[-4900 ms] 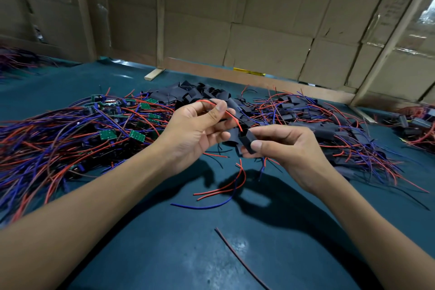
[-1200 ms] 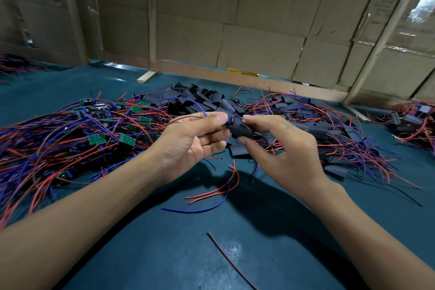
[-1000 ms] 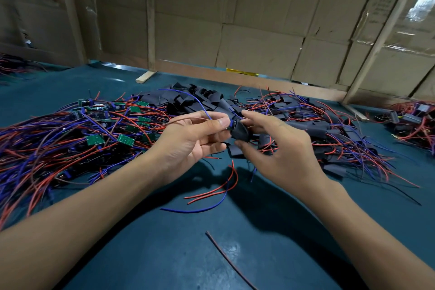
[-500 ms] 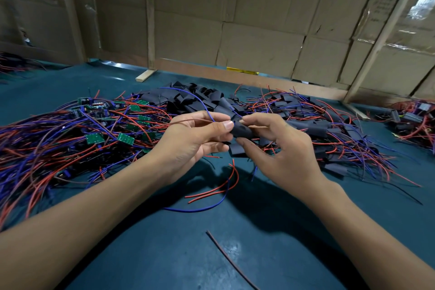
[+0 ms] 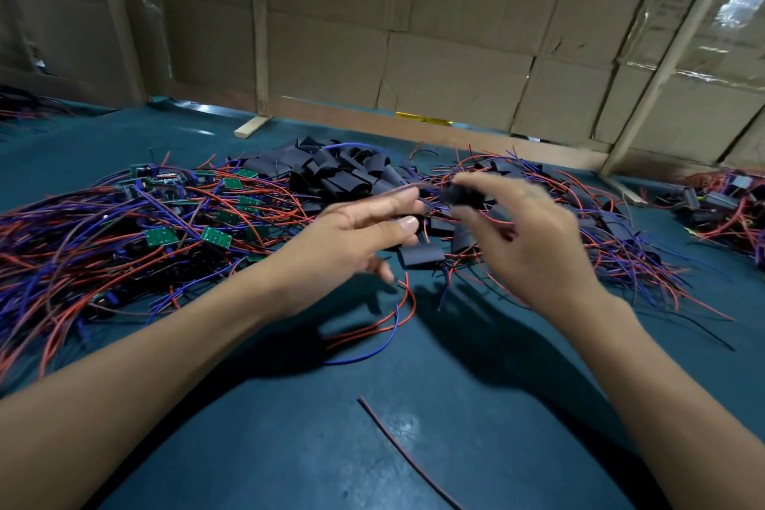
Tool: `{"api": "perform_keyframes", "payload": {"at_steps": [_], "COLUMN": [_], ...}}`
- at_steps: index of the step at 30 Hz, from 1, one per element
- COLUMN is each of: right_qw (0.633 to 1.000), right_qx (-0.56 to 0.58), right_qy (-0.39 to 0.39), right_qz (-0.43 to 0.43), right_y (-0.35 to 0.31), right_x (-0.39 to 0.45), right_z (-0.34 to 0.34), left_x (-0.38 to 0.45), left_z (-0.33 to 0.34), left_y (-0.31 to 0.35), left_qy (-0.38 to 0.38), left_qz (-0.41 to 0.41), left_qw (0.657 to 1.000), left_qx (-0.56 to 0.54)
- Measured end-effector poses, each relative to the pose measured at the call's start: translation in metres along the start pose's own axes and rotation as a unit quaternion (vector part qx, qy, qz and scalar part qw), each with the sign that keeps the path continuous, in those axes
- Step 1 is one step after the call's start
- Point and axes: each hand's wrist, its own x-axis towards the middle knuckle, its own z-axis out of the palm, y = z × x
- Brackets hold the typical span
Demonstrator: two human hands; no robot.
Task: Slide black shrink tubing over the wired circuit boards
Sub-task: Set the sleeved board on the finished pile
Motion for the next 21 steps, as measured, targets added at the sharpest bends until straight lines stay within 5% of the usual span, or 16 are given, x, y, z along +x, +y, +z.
{"api": "perform_keyframes", "payload": {"at_steps": [2, 4, 6, 10, 13, 15, 17, 19, 21], "right_qw": [0.998, 0.991, 0.987, 0.953, 0.99, 0.994, 0.968, 0.936, 0.934], "right_qx": [-0.045, -0.087, -0.126, -0.173, -0.093, 0.012, 0.036, -0.037, -0.061], "right_qy": [0.053, 0.101, 0.077, -0.094, -0.051, -0.102, -0.247, -0.348, -0.35], "right_qz": [-0.012, 0.001, 0.059, 0.232, 0.093, 0.025, 0.031, 0.039, 0.041], "right_y": [0.019, 0.039, 0.057, 0.058, 0.03, 0.009, -0.008, -0.011, -0.005], "right_x": [0.004, 0.004, 0.0, -0.009, 0.0, 0.003, -0.001, -0.013, -0.015], "right_z": [-0.012, -0.024, -0.032, -0.022, -0.011, 0.001, 0.017, 0.036, 0.04], "left_x": [0.002, 0.002, 0.002, 0.003, -0.003, -0.006, -0.006, -0.004, -0.003], "left_z": [-0.015, -0.035, -0.052, -0.056, -0.057, -0.06, -0.064, -0.066, -0.068], "left_y": [-0.002, -0.005, -0.004, 0.004, 0.005, 0.005, 0.008, 0.011, 0.013], "left_qy": [0.081, 0.133, 0.15, 0.214, 0.232, 0.218, 0.207, 0.202, 0.202], "left_qz": [0.072, 0.12, 0.075, -0.002, -0.142, -0.196, -0.178, -0.161, -0.148], "left_qw": [0.969, 0.869, 0.776, 0.685, 0.584, 0.555, 0.549, 0.568, 0.589], "left_qx": [0.221, 0.461, 0.609, 0.697, 0.765, 0.779, 0.79, 0.782, 0.768]}}
